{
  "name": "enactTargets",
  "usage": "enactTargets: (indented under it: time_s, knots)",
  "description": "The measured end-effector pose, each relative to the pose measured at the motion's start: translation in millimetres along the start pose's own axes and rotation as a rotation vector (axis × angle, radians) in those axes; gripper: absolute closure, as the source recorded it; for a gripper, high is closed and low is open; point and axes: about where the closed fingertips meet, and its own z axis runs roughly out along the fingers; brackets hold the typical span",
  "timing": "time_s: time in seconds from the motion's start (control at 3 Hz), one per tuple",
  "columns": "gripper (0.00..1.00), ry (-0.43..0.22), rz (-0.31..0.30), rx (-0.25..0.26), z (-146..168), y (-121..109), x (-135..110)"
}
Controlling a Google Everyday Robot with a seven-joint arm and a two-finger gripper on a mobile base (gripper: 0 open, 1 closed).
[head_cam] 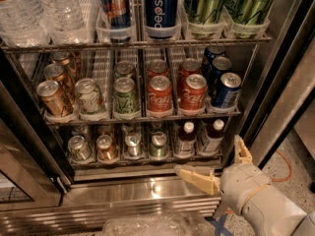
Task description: Pick blue plastic bottle from bottom shelf of fridge
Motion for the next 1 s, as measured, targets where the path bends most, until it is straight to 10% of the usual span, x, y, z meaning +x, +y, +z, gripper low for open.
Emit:
enactTargets:
  time_s: [1.0]
  knots:
    - [0.00, -0.044, -0.149, 0.058, 16, 8, 42]
